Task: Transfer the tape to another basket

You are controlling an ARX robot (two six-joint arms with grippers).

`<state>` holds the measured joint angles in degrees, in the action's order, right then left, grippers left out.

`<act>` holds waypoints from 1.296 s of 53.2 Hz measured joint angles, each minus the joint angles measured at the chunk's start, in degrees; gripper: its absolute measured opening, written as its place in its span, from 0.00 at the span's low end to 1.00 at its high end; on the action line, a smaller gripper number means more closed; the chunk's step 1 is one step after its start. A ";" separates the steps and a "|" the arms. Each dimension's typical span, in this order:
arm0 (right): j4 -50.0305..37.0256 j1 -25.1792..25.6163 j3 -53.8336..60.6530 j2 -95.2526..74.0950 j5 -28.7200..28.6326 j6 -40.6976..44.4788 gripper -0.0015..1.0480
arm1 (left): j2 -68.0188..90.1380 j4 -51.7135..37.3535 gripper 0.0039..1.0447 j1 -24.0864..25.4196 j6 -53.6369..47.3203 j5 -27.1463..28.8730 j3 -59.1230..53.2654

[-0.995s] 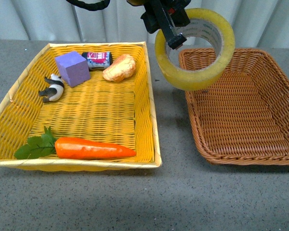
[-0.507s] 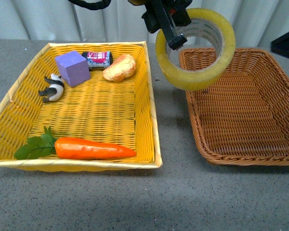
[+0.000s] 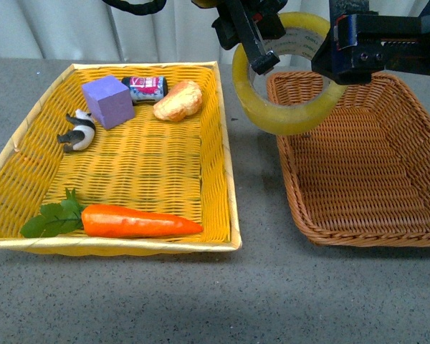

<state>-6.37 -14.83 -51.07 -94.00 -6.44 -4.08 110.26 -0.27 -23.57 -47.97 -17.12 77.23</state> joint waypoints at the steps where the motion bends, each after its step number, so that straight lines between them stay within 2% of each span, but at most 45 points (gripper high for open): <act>1: 0.00 0.00 -0.09 -0.09 0.17 -0.15 0.91 | -0.02 0.00 0.13 0.00 0.00 -0.02 0.00; 8: -0.04 0.07 -1.05 -0.72 0.50 -0.83 0.91 | -0.02 0.00 0.13 0.00 0.00 -0.02 0.00; 17: 1.53 0.00 -2.84 -1.86 0.52 -1.75 0.65 | -0.02 0.00 0.13 0.00 0.00 0.07 0.00; 25: 3.43 -0.74 -4.17 -2.69 0.22 -2.25 0.36 | 0.00 0.00 0.13 -0.02 -0.02 0.17 0.00; 30: 3.67 -1.11 -4.37 -2.99 0.28 -2.38 0.23 | 0.00 0.00 0.13 -0.07 -0.02 0.07 0.00; 36: 4.02 -1.16 -4.37 -3.65 0.92 -2.80 0.14 | 0.00 -0.11 0.13 -0.20 0.24 -0.90 0.11; 40: 2.95 -0.96 -4.39 -4.11 1.11 -2.86 0.13 | -0.02 -0.37 0.13 -0.85 0.33 2.62 0.11; 44: 1.84 -0.20 -4.81 -5.27 1.36 -3.06 0.13 | -0.31 -1.20 0.24 -2.05 1.11 7.80 0.11; 48: 1.68 0.94 -5.31 -6.80 2.23 -2.97 0.13 | -1.11 -2.10 0.35 -2.43 3.23 8.41 0.09; 49: 1.64 2.12 -5.35 -7.89 2.58 -2.75 0.13 | -2.10 -3.17 0.41 -2.29 4.90 9.33 0.00; 54: 1.62 4.17 -5.38 -9.94 3.17 -2.69 0.13 | -4.13 -5.53 0.54 -1.38 7.63 12.07 -0.22; 58: 1.73 6.60 -5.38 -12.02 3.32 -2.71 0.13 | -5.88 -9.22 0.67 0.61 9.99 16.55 -1.36; 61: 1.66 8.50 -5.40 -13.57 3.34 -2.62 0.13 | -6.49 -13.29 0.81 3.43 14.10 22.05 -3.17; 65: 1.46 10.97 -5.42 -15.74 3.21 -2.21 0.13 | -6.56 -14.80 0.96 7.17 17.53 26.05 -5.46; 69: 1.55 12.35 -5.44 -17.53 3.28 -1.95 0.13 | -6.58 -15.02 0.94 10.58 21.29 28.17 -7.17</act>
<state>-4.82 -2.48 -56.51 -111.53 -3.16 -6.02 103.68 -15.29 -12.99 -26.68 11.05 70.06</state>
